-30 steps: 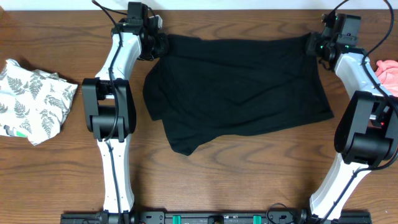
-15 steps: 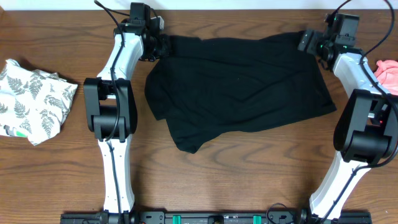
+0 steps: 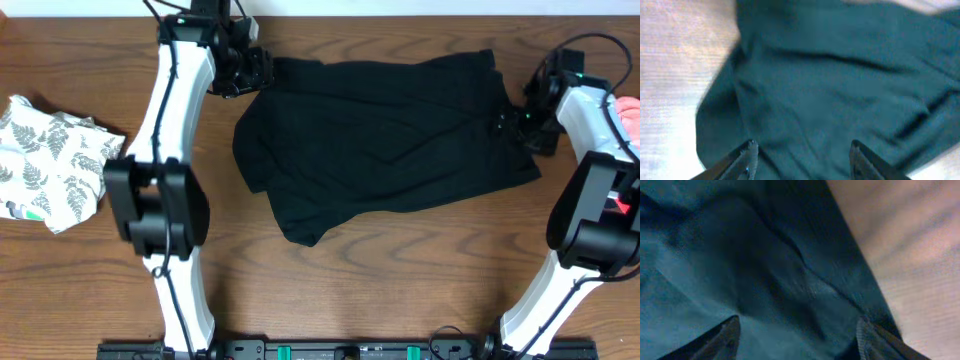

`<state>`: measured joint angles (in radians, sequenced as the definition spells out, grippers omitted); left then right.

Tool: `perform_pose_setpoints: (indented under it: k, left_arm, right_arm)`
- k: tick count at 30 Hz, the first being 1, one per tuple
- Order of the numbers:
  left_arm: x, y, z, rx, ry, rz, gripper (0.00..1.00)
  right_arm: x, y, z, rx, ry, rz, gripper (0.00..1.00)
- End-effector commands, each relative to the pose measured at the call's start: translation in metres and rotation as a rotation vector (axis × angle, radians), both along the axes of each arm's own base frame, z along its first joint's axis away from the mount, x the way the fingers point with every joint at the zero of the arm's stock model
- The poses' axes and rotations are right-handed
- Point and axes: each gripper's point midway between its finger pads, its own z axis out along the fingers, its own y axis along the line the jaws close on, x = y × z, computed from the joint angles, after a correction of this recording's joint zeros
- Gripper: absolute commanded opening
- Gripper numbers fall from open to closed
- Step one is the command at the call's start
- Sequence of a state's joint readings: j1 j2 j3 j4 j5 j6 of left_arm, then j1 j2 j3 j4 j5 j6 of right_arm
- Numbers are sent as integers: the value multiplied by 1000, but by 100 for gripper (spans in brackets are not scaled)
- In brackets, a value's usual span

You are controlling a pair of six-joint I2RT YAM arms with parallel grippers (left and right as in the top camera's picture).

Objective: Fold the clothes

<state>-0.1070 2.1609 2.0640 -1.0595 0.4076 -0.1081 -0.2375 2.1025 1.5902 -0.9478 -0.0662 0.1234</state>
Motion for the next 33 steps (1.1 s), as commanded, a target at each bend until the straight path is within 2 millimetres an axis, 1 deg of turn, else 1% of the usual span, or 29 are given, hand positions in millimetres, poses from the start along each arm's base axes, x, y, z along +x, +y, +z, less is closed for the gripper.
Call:
perform_pose_setpoints:
  k: [1,2,5,10,15,17,19,22,29,33]
  left_arm:
    - [-26,-22,-12,34,80,-98,59]
    - [-39,-26,-20,56,126,-116,59]
    - [-60,-36,-37,101,195,-152,60]
    - [-91,-53,-67,124,288,-210,60]
    - [-120,-61,-89,146,374,-250,60]
    - [-130,-62,-96,154,404,-260,60]
    - [-140,-63,-102,163,433,-273,60]
    - [-150,-66,-108,172,458,-288,60]
    - [-154,-70,-108,176,462,-302,60]
    - [-154,-70,-108,177,463,-302,60]
  right_arm:
    - [-4,-2,13,-6,-5,12,70]
    - [-9,0,13,-3,15,29,69]
    - [-24,1,10,-4,76,53,69]
    - [-49,-3,2,-33,174,51,69]
    - [-65,-6,-9,-63,228,53,69]
    - [-65,-8,-14,-76,221,52,70]
    - [-57,-11,-17,-90,189,50,72]
    - [-48,-13,-16,-98,152,47,74]
    - [-42,-9,-13,-76,127,79,72]
    - [-40,-9,-7,-79,114,79,73]
